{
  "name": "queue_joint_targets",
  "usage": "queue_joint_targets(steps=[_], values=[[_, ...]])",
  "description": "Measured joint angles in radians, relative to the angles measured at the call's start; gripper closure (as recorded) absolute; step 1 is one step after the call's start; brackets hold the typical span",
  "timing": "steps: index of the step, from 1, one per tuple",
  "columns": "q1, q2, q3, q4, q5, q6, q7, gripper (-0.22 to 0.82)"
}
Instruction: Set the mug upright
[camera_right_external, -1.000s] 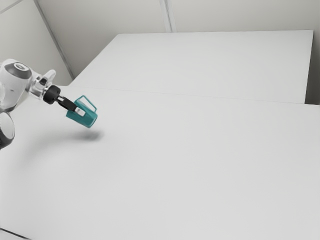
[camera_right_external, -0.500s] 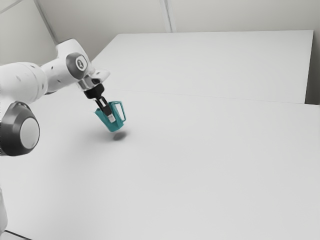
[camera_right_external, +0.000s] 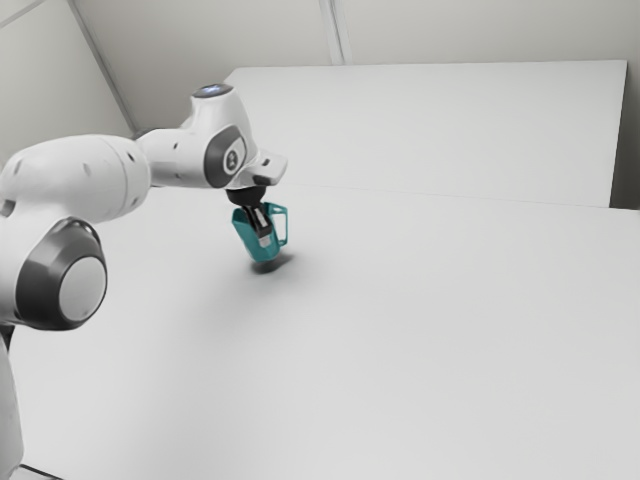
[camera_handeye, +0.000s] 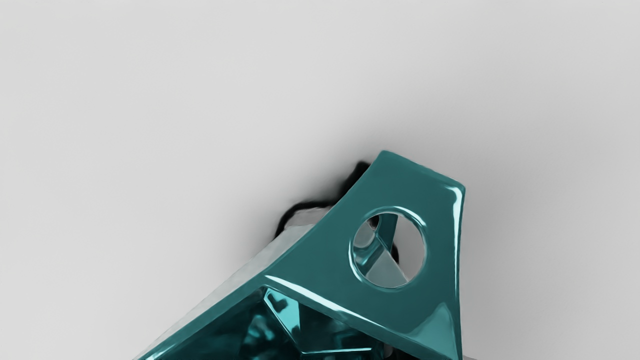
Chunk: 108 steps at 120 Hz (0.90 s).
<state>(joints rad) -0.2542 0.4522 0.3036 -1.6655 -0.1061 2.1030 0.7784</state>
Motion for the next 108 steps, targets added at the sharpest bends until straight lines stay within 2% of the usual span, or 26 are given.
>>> queue_joint_targets(steps=[37, 84, 108], values=[[-0.015, 0.034, 0.000, 0.000, 0.027, 0.068, -0.122, 0.79], [-0.014, 0.061, -0.001, 0.002, 0.031, 0.093, -0.210, 0.78], [-0.019, 0.063, -0.001, 0.002, 0.028, 0.093, -0.225, 0.37]])
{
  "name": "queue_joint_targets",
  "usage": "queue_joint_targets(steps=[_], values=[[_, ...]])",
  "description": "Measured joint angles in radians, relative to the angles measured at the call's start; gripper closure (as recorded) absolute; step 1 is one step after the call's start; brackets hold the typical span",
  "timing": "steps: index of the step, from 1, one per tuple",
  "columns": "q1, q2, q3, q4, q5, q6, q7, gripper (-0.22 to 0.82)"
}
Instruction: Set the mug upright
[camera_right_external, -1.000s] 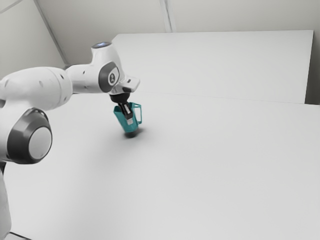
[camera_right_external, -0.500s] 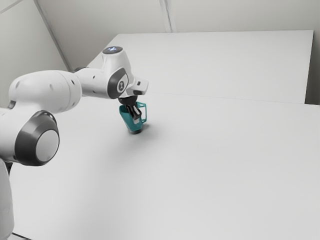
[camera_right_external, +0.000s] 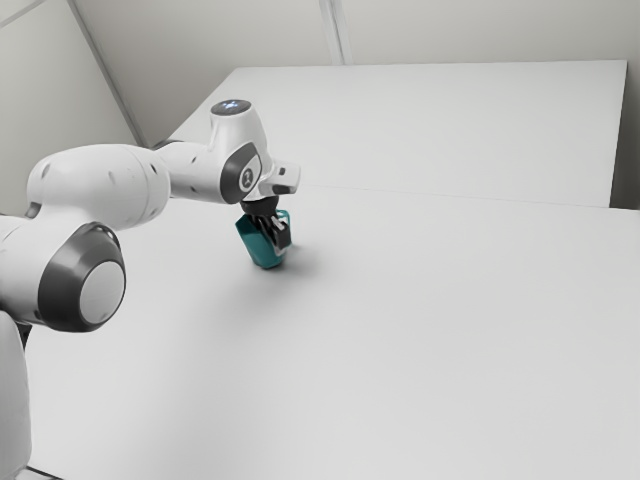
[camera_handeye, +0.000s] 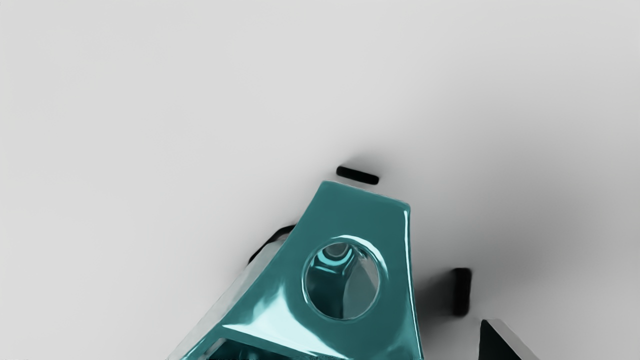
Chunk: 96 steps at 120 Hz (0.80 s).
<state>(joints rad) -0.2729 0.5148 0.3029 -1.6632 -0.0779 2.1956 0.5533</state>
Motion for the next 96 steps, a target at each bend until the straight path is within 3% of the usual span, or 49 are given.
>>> queue_joint_targets(steps=[15, 34, 56, 72, 96], values=[[0.000, -0.004, 0.001, 0.001, 0.000, 0.000, -0.005, 0.20], [0.000, -0.031, 0.001, 0.001, 0.001, -0.001, -0.008, 0.10], [0.009, -0.124, 0.001, -0.015, 0.017, -0.008, -0.010, 0.04], [0.008, -0.256, 0.001, -0.071, 0.030, -0.031, -0.013, 0.02], [0.003, -0.413, 0.008, -0.046, 0.115, -0.190, -0.048, 0.01]])
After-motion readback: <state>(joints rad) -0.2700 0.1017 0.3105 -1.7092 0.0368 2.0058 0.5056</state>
